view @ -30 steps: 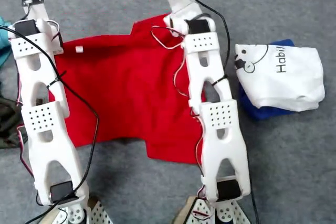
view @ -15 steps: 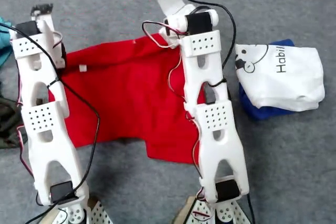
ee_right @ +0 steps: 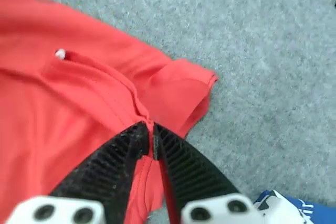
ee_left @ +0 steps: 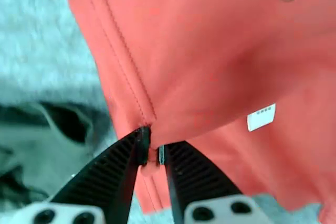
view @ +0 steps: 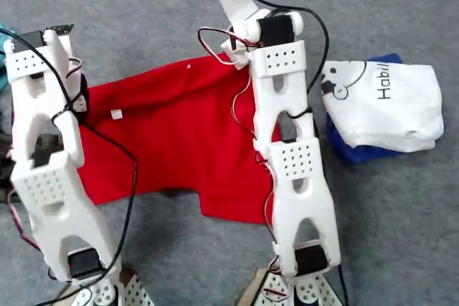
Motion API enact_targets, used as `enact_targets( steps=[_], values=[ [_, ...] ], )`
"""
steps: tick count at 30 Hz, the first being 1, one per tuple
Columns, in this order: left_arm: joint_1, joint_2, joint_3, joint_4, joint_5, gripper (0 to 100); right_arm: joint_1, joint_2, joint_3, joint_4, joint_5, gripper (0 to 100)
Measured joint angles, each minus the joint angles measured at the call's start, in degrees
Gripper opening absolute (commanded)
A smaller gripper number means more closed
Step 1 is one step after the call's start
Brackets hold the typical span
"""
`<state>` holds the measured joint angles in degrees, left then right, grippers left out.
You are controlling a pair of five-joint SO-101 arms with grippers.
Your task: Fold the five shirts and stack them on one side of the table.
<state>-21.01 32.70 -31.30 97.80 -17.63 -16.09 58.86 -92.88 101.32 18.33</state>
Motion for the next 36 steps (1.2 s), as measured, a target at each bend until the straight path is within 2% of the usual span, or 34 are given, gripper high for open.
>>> enact_targets(
  steps=[6,12,19,24,31,36],
  values=[
    [0.70,-12.13,23.38,-11.08,1.05,2,0.00,-2.73,1.93,0.18,0.00,0.2],
    [0.88,-20.66,41.41,-19.96,1.23,2,0.09,-14.51,19.43,0.18,0.26,0.2],
    [-0.09,-25.76,44.13,-21.27,1.49,2,0.44,-29.89,47.30,-0.44,0.26,0.2],
    [-1.76,-25.85,46.59,-22.33,1.05,2,1.14,-41.05,65.05,-6.15,0.26,0.2],
    [-6.42,-25.85,52.48,-24.79,-3.96,2,1.05,-57.14,91.34,-15.12,0.18,0.2],
    [-7.12,-25.85,52.48,-24.79,-6.59,2,2.37,-69.36,109.98,-21.98,0.18,0.2]
  ],
)
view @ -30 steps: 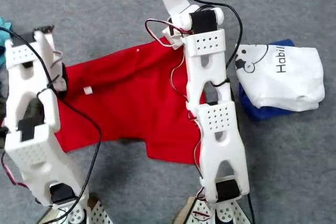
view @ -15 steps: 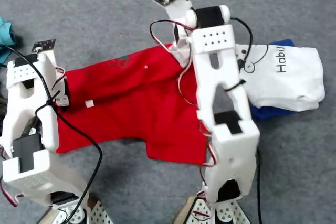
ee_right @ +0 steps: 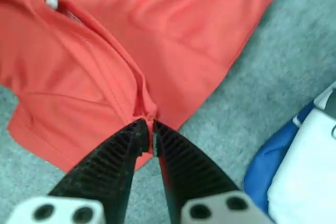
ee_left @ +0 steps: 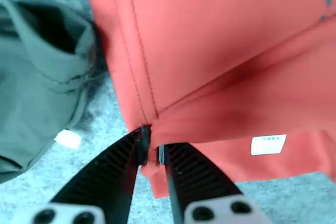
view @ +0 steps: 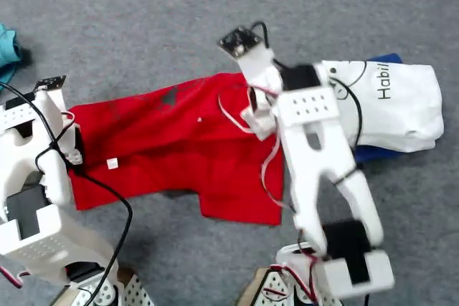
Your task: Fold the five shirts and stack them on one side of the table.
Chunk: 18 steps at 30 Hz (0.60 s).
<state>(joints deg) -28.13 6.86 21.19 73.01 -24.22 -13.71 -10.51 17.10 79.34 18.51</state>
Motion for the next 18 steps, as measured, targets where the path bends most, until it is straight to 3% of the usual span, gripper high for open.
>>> enact_targets(
  steps=[8,18],
  values=[
    [-0.18,-0.09,0.00,4.13,-5.19,2,6.33,-13.80,16.62,-1.49,2.81,0.2],
    [-5.71,-0.88,0.88,8.00,-10.73,2,6.77,-24.97,28.92,-1.67,7.30,0.2]
  ],
)
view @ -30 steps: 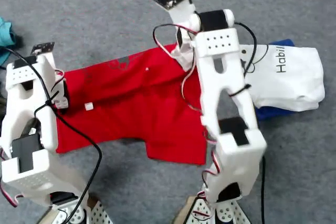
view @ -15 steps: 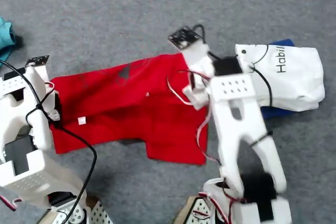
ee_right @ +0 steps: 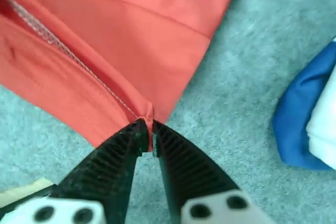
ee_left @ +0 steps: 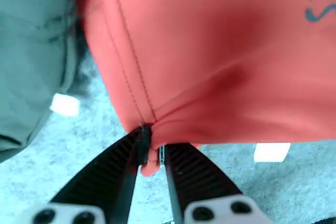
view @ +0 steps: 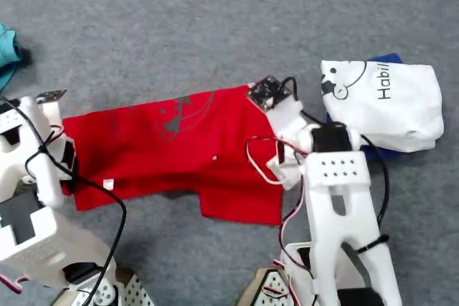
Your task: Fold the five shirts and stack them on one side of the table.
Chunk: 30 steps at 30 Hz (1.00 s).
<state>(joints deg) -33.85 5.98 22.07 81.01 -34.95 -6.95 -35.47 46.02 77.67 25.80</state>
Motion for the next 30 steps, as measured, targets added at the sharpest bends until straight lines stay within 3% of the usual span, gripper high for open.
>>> enact_targets(
  steps=[6,14,22,25,30],
  values=[
    [-0.62,-0.09,1.93,0.18,0.00,2,0.00,-3.34,3.87,0.44,4.31,0.2],
    [3.52,-0.09,7.21,-2.46,0.09,2,-0.18,-4.66,5.80,0.88,8.09,0.3],
    [3.52,-0.09,8.26,-2.99,0.09,2,-10.46,-7.82,8.53,0.88,12.22,0.6],
    [3.52,-0.26,8.26,-2.99,0.09,3,-11.08,-7.91,8.53,0.88,12.48,6.5],
    [3.08,-0.26,7.74,-1.32,0.09,16,-11.25,-8.00,8.70,2.90,15.47,26.1]
  ],
)
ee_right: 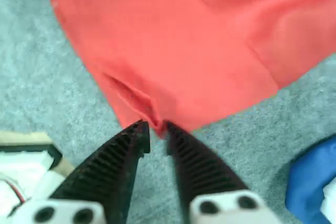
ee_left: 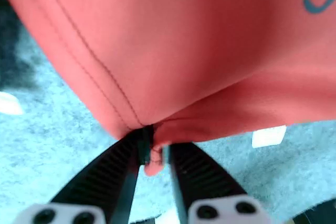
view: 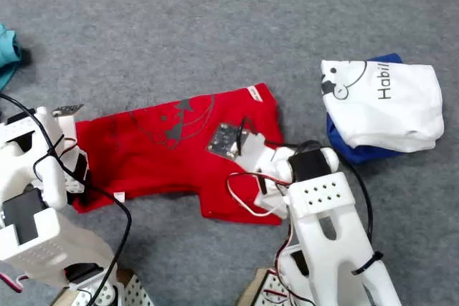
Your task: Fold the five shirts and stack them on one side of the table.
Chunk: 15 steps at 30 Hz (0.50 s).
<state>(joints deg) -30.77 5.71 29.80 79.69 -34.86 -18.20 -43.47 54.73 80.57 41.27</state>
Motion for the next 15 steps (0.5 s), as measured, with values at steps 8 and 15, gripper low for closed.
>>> enact_targets(
  steps=[8,15],
  values=[
    [-6.07,0.00,-7.74,7.74,-3.43,17,0.00,-2.55,-0.26,5.36,2.55,31.3],
    [-9.76,0.00,-18.37,19.08,-8.70,3,1.85,-8.00,-11.08,9.58,2.55,0.3]
  ],
)
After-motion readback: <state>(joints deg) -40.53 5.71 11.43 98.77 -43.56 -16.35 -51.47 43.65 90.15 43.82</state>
